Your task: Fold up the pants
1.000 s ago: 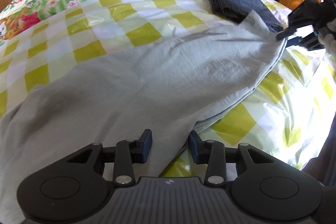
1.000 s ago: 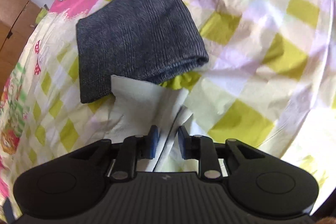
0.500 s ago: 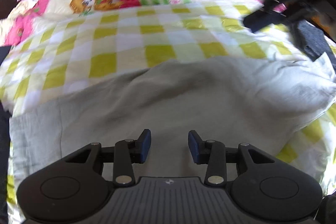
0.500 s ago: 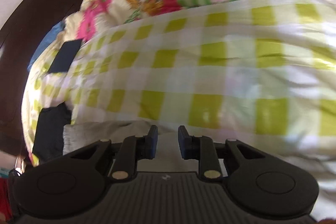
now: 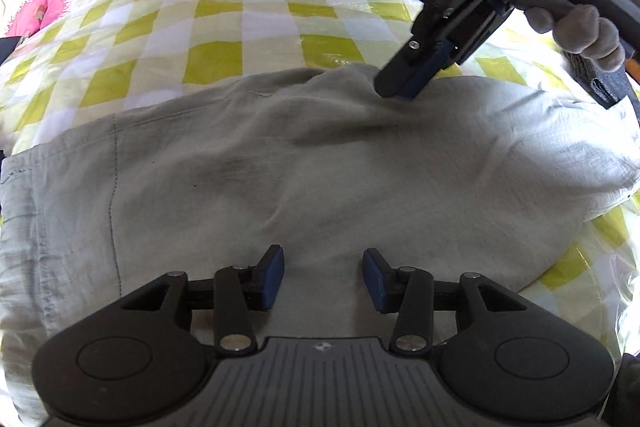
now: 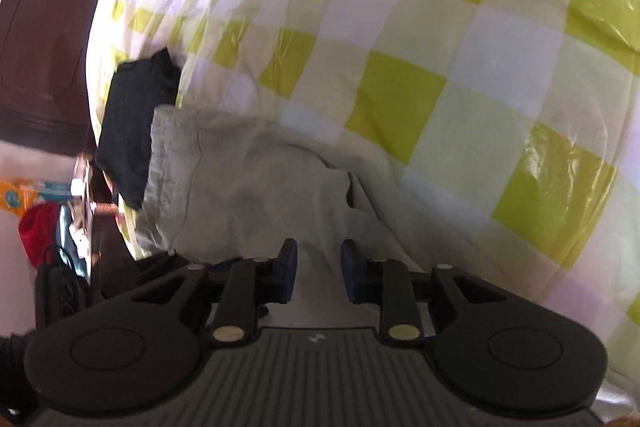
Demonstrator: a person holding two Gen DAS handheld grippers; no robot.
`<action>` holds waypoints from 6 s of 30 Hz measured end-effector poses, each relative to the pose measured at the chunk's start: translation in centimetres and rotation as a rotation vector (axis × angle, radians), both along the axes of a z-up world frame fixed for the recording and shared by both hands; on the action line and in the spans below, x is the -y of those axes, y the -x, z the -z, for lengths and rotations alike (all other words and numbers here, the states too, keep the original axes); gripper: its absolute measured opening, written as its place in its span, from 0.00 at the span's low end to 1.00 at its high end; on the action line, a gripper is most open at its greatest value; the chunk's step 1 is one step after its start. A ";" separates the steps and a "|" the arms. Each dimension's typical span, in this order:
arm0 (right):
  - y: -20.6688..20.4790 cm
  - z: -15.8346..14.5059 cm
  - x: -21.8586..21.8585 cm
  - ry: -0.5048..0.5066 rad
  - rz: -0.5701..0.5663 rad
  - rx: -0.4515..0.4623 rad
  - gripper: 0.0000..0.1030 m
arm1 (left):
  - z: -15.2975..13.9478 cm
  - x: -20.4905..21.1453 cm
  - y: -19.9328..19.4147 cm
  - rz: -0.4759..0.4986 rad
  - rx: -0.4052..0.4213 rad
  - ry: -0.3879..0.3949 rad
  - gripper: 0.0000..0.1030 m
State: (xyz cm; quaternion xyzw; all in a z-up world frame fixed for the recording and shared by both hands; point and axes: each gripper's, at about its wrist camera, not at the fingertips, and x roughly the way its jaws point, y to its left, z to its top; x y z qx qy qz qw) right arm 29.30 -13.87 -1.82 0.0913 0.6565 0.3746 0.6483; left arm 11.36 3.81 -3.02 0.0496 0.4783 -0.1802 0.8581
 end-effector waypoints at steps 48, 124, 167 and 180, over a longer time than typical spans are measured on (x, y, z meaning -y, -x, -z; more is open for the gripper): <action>1.0 1.2 -0.3 -0.127 -0.044 -0.067 0.46 | -0.1 0.0 0.3 -0.004 0.011 0.021 0.60; 11.9 1.0 16.6 0.274 0.790 0.182 0.41 | -0.6 7.7 -3.3 -0.034 -0.068 -0.093 0.61; 28.1 -1.1 35.8 0.357 1.321 0.233 0.43 | 0.3 21.2 -3.1 0.279 -0.075 -0.215 0.62; 30.6 1.9 38.7 0.013 1.700 0.145 0.47 | 0.4 21.1 -3.3 0.294 -0.079 -0.185 0.65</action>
